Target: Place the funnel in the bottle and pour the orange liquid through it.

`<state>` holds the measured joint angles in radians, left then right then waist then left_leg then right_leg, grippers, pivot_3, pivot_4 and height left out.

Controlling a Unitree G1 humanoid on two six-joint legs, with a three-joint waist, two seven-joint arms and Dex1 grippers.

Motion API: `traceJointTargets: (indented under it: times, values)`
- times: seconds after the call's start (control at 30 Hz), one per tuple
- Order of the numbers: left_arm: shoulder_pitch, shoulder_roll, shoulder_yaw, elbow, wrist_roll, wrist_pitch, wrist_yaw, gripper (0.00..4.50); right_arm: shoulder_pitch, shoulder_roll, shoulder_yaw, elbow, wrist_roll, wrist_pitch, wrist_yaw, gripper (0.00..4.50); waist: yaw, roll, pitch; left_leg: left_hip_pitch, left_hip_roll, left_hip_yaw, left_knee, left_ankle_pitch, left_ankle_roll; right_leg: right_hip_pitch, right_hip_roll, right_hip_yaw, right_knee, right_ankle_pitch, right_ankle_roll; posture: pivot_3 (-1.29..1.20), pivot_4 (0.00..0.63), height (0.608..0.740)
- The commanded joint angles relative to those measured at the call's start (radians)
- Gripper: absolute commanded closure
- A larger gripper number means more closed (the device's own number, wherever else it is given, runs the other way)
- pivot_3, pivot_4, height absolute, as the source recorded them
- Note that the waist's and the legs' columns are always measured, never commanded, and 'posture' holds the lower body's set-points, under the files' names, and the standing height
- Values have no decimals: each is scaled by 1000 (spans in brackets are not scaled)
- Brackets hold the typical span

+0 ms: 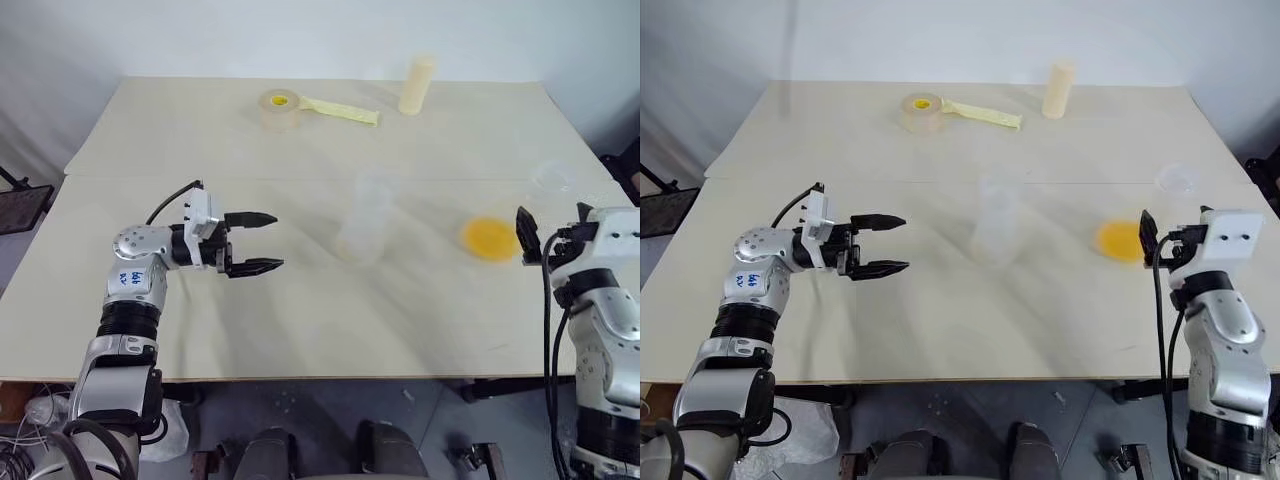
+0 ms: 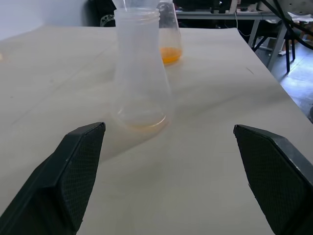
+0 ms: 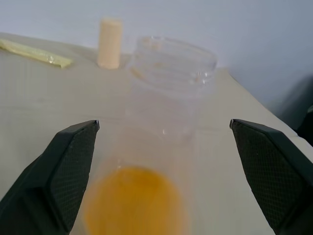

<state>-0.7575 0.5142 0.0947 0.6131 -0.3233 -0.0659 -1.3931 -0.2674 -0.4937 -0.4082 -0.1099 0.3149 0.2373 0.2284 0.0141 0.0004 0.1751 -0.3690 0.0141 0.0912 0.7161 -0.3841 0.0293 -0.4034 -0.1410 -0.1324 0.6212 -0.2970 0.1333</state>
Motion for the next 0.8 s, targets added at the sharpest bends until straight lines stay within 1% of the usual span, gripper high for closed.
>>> traceJointTargets:
  times: [0.03, 0.27, 0.4, 0.43, 0.47, 0.5, 0.6, 0.63, 0.8]
  values:
    - [10, 3, 2, -49, -13, -6, 15, 31, -63, -3, 11, 53, -33, -55, -12, 0, -4, 0, 0, 0, 0, 0, 0, 0, 0, 0, 0, 0, 0, 0, 0, 0, 150, 740]
    - [11, 4, 0, -56, -13, -8, 24, 31, -141, -5, 28, 152, -64, -99, -18, 0, -17, 0, 0, -1, 0, -1, -1, 0, 0, 0, 0, -1, 0, 0, 0, 0, 150, 740]
    - [10, 5, -2, -55, -11, -12, 25, 31, -176, 4, 25, 192, -55, -87, -33, 0, -19, 0, 0, -1, 0, 0, -1, 0, 0, -1, 0, -1, 0, 0, 0, 0, 150, 740]
    - [10, 5, -2, -55, -11, -12, 25, 0, -181, 8, 23, 196, -52, -83, -39, 364, -19, 0, 0, -1, 0, 0, -1, 0, 0, -1, 0, -1, 0, 0, 0, 0, 150, 740]
    - [9, 5, -2, -55, -11, -12, 25, 0, -185, 8, 25, 199, -52, -85, -39, 578, -19, 0, 0, -1, 0, 0, -1, 0, 0, -1, 0, -1, 0, 0, 0, 0, 150, 740]
    - [8, 5, -2, -53, -11, -12, 26, 0, -189, 9, 27, 203, -54, -93, -39, 889, -19, 0, 0, -1, 0, 0, -1, 0, 0, -1, 0, 0, 0, 0, 0, 0, 150, 740]
    - [9, 5, -3, -53, -13, -12, 25, 0, -209, 19, 22, 194, -41, -92, -43, 1893, -18, 0, 0, -1, 0, -1, -1, 0, 0, -1, -1, 0, 0, 0, 0, 0, 150, 740]
    - [9, 5, -3, -53, -13, -12, 25, 0, -211, 22, 24, 184, -34, -85, -38, 2050, -18, 0, 0, -1, 0, -1, -1, 0, 0, -1, -1, 0, 0, 0, 0, 0, 150, 740]
    - [5, 1, 1, -47, -18, -13, 25, 0, -207, 26, 44, 105, -14, -48, -23, 2055, -19, 0, 0, -1, 0, 0, -1, 0, 0, -2, -1, 0, 1, 0, 0, 0, 150, 740]
